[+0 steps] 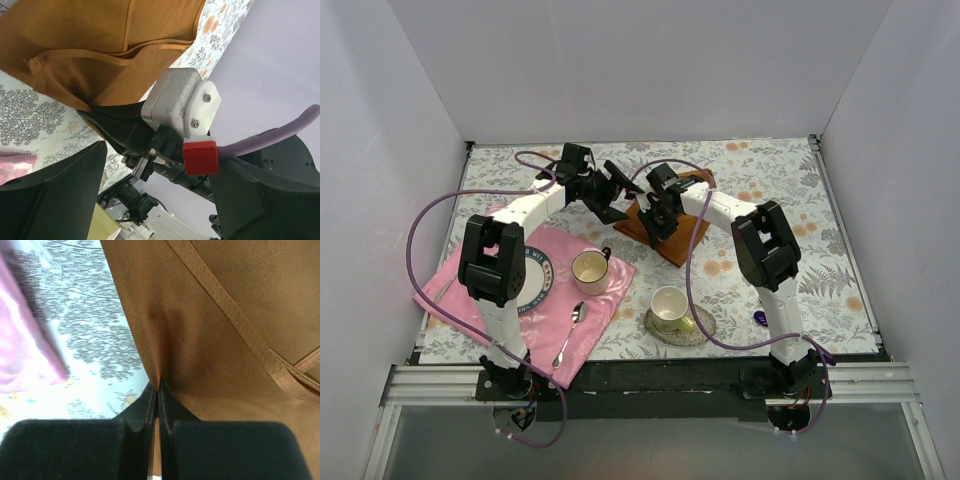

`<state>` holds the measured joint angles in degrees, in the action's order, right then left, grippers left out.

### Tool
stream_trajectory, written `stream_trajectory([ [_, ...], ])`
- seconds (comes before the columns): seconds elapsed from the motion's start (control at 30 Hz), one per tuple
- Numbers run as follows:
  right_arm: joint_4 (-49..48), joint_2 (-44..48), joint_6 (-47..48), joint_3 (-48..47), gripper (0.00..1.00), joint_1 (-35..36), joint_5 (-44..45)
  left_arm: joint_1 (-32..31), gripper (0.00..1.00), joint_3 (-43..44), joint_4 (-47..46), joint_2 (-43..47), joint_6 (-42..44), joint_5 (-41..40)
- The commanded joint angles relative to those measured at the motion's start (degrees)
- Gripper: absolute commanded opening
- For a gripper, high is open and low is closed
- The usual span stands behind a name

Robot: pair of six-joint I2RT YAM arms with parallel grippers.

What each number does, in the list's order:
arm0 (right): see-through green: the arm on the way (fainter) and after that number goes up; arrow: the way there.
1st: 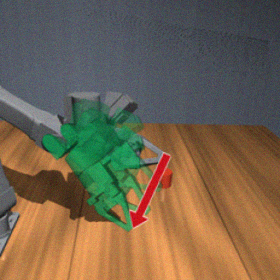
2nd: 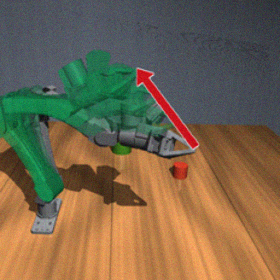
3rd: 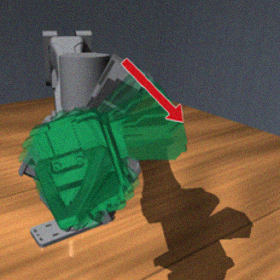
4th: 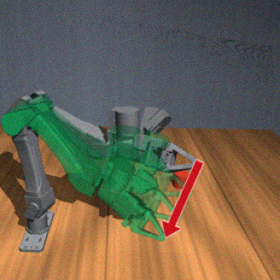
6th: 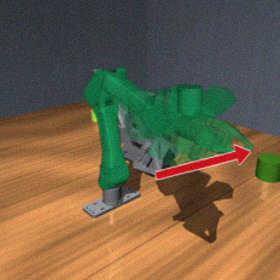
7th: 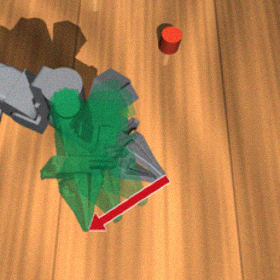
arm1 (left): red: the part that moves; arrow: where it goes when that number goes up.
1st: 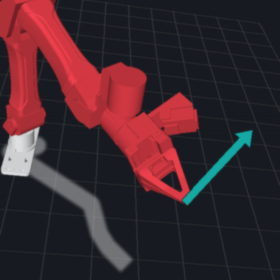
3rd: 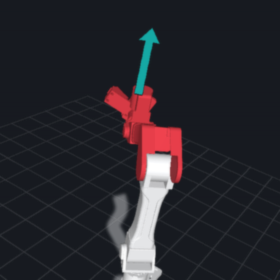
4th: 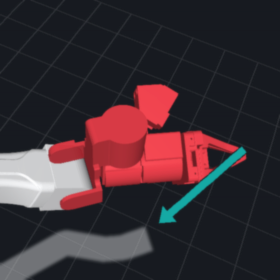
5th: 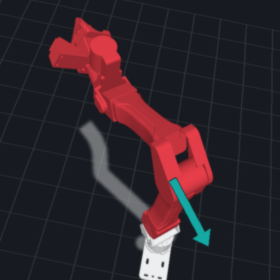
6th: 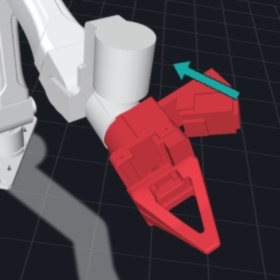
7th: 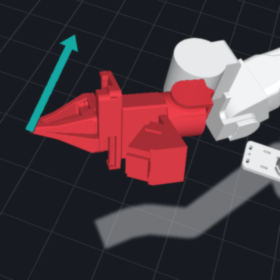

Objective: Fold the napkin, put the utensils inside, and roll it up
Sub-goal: Fold the napkin

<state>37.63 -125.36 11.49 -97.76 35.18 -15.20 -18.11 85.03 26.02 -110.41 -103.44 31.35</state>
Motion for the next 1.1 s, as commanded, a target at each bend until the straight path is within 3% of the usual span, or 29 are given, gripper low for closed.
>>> stream_trajectory([
  [0.0, -0.1, -0.9, -0.5, -2.0, 0.03, -1.4, -8.8, 2.0, 0.77, -3.6, 5.5, -2.6, -2.0, -7.8],
  [0.37, -1.7, -1.3, -4.4, -2.9, 0.03, -2.7, -6.7, 3.1, 0.66, -4.5, 8.7, -2.9, 0.3, -10.3],
  [0.5, -3.9, -0.3, -5.2, -2.0, 0.03, -2.7, -5.7, 5.3, 0.61, -7.9, 4.7, -0.3, 1.0, -10.1],
  [0.6, -4.5, 0.5, -4.4, -1.2, 0.09, -2.8, -4.9, 6.9, 0.65, -9.2, 1.9, 0.5, 1.3, -8.4],
  [0.7, -6.1, 2.7, -3.6, 1.3, 0.22, -2.7, -2.9, 7.3, 0.71, -8.9, 0.9, 1.2, 1.8, -7.7],
  [0.73, -6.5, 3.3, -3.6, 1.7, 0.33, -2.7, -1.9, 7.3, 0.74, -8.7, 0.7, 1.2, 1.8, -7.7],
  [0.8, -6.9, 4.3, -3.5, 2.0, 0.43, -2.7, -1.4, 7.4, 0.79, -7.3, 0.7, 1.2, 1.8, -7.3],
  [0.87, -5.4, 4.6, -2.6, 1.3, 0.47, -2.7, -1.6, 7.4, 0.8, -6.1, 0.9, 0.7, 1.5, -6.4],
  [0.97, -2.2, 4.5, -2.2, -1.3, 0.69, -2.7, -0.2, 7.4, 0.82, -4.9, 0.6, 1.5, 1.2, -4.5],
  [1.0, -1.5, 5.0, -1.9, -1.6, 0.98, -2.7, 0.2, 7.4, 0.82, -4.4, 0.3, 2.1, 1.5, -4.0],
  [1.07, -1.5, 5.8, -2.1, -1.5, 0.99, -2.7, 1.1, 7.4, 0.82, -3.6, 0.4, 4.0, 2.4, -3.2],
])
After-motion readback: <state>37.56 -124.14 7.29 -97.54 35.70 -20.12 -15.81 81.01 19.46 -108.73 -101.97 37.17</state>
